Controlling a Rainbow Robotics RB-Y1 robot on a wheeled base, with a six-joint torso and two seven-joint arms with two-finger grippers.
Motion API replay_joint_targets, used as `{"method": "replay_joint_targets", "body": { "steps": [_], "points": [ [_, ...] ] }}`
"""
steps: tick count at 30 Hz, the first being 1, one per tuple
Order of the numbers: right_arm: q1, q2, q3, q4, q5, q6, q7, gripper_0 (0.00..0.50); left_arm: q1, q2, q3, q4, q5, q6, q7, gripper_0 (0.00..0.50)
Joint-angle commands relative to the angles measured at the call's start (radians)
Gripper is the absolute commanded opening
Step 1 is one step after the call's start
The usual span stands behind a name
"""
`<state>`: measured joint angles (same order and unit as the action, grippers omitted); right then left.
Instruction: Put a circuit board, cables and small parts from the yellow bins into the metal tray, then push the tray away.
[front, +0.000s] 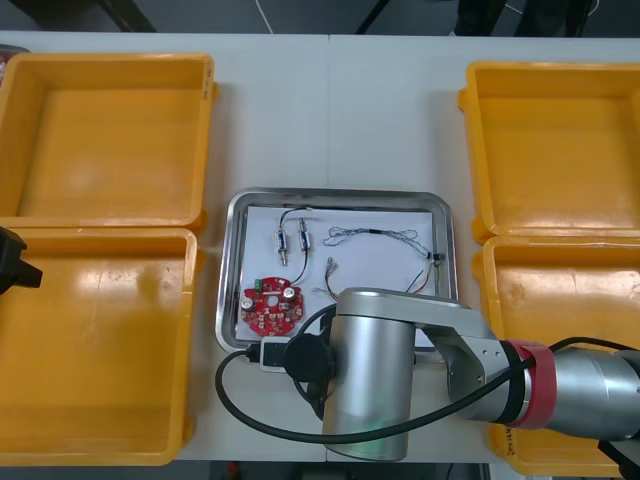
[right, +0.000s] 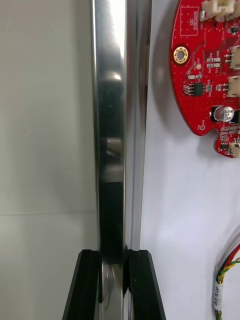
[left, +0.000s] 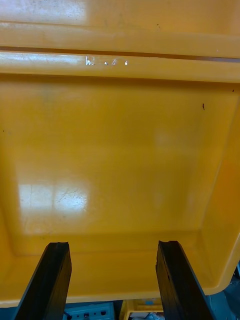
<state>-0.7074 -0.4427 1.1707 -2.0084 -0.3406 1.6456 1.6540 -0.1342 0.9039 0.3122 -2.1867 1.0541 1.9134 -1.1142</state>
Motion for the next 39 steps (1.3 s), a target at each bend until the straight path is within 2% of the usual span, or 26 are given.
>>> {"method": "replay_joint_targets", "body": {
  "steps": [1,18,32,39],
  "points": [
    [-0.104,-0.022,0.073,-0.013,0.009,-0.029,-0.026,0.000,0.019,0.043,0.030,-0.002,-0.009,0.007,-0.038,0.500],
    [-0.224,-0.030,0.066,0.071,0.008,-0.038,-0.031,0.000,0.019,0.043,0.030,-0.002,-0.009,0.007,-0.038,0.500],
    [-0.340,0.001,0.063,0.172,0.006,-0.043,-0.031,0.000,0.019,0.043,0.030,-0.002,-0.009,0.007,-0.038,0.500],
    [-0.362,0.027,0.030,0.221,0.006,-0.043,-0.029,0.000,0.019,0.043,0.030,-0.002,-0.009,0.007,-0.038,0.500]
  ]
}}
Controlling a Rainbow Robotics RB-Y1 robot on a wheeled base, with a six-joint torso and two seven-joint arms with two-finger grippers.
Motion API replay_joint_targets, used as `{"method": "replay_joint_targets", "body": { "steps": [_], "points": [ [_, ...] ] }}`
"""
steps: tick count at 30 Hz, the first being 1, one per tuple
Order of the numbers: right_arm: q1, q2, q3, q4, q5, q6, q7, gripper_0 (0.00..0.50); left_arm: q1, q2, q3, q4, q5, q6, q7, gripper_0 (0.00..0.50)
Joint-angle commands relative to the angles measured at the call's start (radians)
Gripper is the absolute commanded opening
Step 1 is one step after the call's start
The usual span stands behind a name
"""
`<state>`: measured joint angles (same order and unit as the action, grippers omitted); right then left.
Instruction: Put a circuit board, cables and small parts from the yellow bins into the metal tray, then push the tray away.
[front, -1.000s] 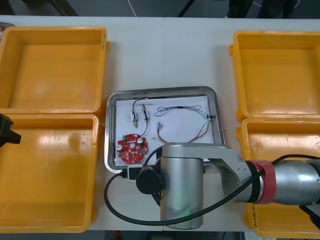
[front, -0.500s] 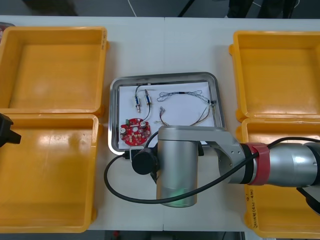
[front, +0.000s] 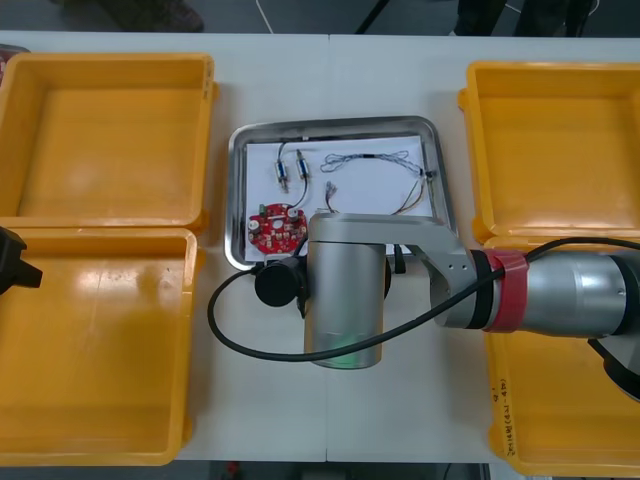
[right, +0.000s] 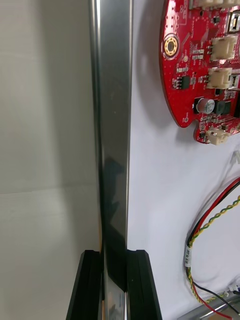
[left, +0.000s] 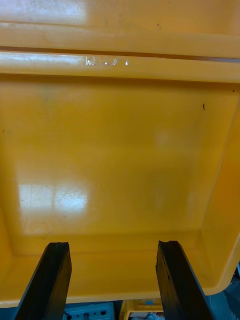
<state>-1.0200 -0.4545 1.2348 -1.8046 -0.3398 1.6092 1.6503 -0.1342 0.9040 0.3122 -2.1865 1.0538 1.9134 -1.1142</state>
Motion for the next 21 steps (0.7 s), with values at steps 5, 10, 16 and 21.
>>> {"method": "replay_joint_targets", "body": {
  "steps": [5,10,16,21],
  "points": [
    [-0.075,0.065,-0.046,0.076,0.005,-0.009,-0.029,0.000,0.019,0.043,0.030,-0.002,-0.009,0.007,-0.038,0.500],
    [-0.088,0.077,-0.058,0.105,0.004,-0.017,-0.029,0.000,0.019,0.043,0.030,-0.002,-0.009,0.007,-0.038,0.500],
    [-0.094,0.080,-0.067,0.125,0.005,-0.052,-0.027,0.000,0.019,0.043,0.030,-0.002,-0.009,0.007,-0.038,0.500],
    [-0.095,0.080,-0.080,0.125,0.005,-0.078,-0.014,0.000,0.019,0.043,0.030,-0.002,-0.009,0.007,-0.038,0.500]
  ]
}}
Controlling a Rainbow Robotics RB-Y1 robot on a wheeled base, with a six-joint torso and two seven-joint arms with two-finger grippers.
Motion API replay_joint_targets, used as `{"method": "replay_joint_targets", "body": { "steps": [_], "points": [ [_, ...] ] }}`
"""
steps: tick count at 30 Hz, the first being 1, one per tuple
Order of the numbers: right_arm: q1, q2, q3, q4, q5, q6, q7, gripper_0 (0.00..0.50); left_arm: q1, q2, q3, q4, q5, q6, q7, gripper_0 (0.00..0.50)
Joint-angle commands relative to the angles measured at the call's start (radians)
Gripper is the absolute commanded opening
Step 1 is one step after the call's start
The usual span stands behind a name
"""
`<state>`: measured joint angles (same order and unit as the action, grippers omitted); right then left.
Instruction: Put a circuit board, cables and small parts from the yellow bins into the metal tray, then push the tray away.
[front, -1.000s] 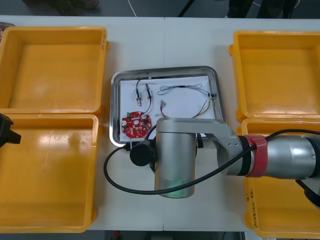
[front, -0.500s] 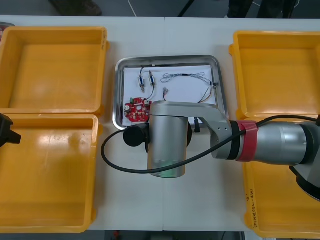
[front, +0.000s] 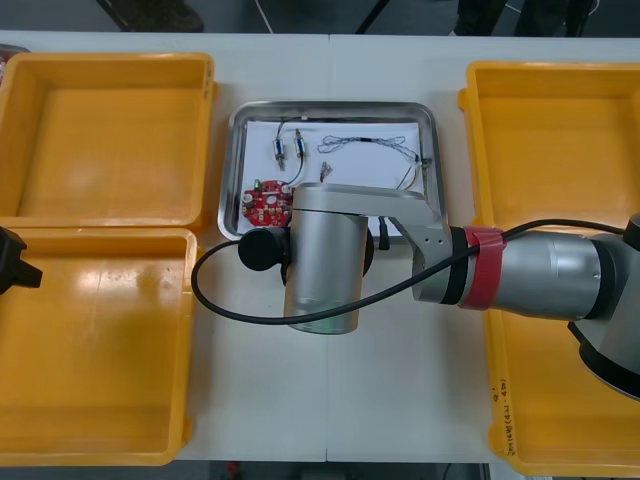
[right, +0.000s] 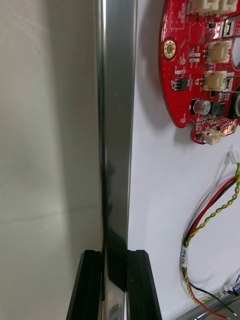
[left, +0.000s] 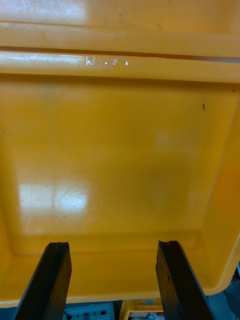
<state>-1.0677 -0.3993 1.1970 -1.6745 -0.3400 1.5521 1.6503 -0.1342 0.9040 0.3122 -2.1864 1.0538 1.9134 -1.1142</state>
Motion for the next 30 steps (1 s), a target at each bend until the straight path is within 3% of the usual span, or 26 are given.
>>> {"method": "replay_joint_targets", "body": {
  "steps": [1,11,30],
  "points": [
    [-0.049,0.023,-0.042,-0.005,0.007,-0.023,-0.012,0.000,0.019,0.042,0.030,-0.003,-0.009,0.007,-0.038,0.500],
    [-0.052,-0.007,-0.042,-0.001,0.047,-0.076,0.019,0.000,0.019,0.042,0.030,-0.003,-0.009,0.007,-0.038,0.500],
    [-0.109,-0.026,-0.040,0.160,0.038,-0.264,0.052,0.000,0.019,0.042,0.030,-0.003,-0.009,0.007,-0.038,0.500]
  ]
}}
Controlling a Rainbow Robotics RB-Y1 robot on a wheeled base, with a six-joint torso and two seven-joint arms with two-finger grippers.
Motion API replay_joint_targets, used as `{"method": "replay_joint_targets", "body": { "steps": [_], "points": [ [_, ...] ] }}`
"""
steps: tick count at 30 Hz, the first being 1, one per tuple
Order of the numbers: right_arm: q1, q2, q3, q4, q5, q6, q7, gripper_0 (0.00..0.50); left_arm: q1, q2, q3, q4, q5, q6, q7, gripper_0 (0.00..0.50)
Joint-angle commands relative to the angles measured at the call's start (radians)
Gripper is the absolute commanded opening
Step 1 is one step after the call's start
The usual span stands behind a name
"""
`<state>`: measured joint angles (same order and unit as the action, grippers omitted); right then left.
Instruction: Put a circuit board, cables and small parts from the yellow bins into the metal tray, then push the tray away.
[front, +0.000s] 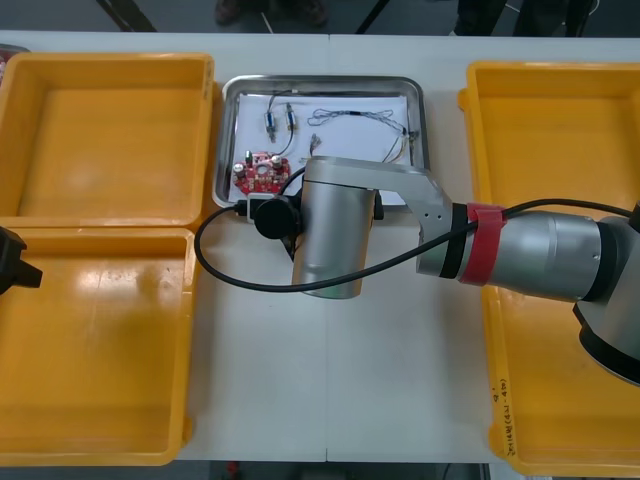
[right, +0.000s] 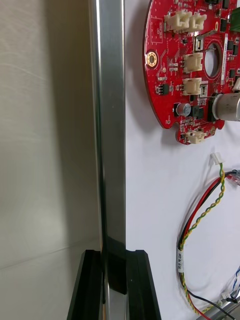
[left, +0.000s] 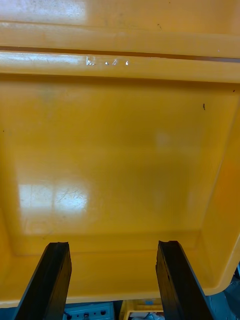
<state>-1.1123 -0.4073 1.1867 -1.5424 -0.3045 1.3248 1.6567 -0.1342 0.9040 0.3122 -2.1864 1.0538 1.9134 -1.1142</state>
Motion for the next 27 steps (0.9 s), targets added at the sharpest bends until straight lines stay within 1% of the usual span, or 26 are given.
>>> {"method": "replay_joint_targets", "body": {
  "steps": [1,7,20,27],
  "points": [
    [-0.067,-0.018,-0.030,0.035,0.002,-0.041,0.046,0.000,0.019,0.042,0.030,-0.003,-0.009,0.007,-0.038,0.500],
    [-0.092,-0.018,-0.030,0.108,-0.031,-0.122,0.057,0.000,0.019,0.042,0.030,-0.003,-0.009,0.007,-0.038,0.500],
    [-0.116,-0.015,-0.030,0.235,-0.042,-0.283,0.097,0.000,0.019,0.042,0.030,-0.003,-0.009,0.007,-0.038,0.500],
    [-0.142,-0.002,-0.030,0.312,-0.077,-0.329,0.117,0.000,0.019,0.042,0.030,-0.003,-0.009,0.007,-0.038,0.500]
  ]
}}
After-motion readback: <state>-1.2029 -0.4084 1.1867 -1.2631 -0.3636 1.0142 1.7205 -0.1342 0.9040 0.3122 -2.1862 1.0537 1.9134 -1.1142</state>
